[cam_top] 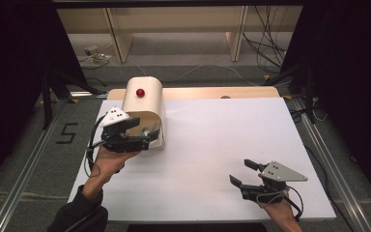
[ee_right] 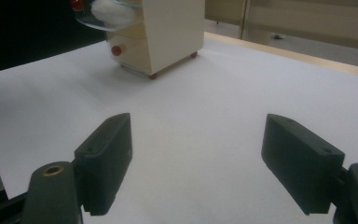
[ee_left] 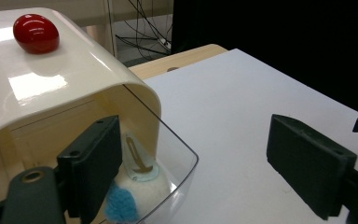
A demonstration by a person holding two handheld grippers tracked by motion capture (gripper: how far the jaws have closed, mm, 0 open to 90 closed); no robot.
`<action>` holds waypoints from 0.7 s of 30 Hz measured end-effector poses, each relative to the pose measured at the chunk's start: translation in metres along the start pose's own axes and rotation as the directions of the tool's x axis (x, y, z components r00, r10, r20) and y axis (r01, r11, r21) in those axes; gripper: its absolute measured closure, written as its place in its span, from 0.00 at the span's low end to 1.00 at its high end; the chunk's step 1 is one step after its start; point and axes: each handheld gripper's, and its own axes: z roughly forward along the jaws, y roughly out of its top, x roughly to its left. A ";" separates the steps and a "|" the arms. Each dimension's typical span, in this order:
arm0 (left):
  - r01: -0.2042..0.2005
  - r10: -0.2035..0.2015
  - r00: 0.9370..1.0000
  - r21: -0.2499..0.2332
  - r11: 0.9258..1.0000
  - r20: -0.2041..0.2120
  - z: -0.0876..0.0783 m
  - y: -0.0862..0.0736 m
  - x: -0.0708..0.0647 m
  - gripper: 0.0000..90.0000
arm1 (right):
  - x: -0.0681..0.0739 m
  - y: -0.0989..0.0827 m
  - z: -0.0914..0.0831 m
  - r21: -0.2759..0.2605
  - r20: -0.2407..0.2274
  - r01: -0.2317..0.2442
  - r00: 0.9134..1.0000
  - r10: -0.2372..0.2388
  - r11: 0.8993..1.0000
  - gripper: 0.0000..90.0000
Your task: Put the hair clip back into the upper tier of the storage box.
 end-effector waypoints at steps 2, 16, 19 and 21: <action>0.000 0.000 1.000 -0.006 1.000 0.003 0.000 0.000 -0.001 0.20 | 0.000 0.000 0.000 0.001 0.000 -0.001 1.000 0.001 1.000 0.28; 0.006 -0.006 1.000 -0.020 1.000 0.022 0.001 -0.004 -0.008 0.19 | 0.000 0.000 0.000 0.001 0.000 -0.001 1.000 0.001 1.000 0.28; 0.001 0.000 1.000 -0.018 1.000 0.025 0.001 -0.005 -0.009 0.19 | 0.000 0.000 0.000 0.000 0.000 0.001 1.000 -0.001 1.000 0.28; 0.000 0.001 1.000 -0.019 1.000 0.030 0.002 -0.005 -0.010 0.19 | 0.000 0.000 0.000 -0.001 0.000 0.001 1.000 -0.001 1.000 0.28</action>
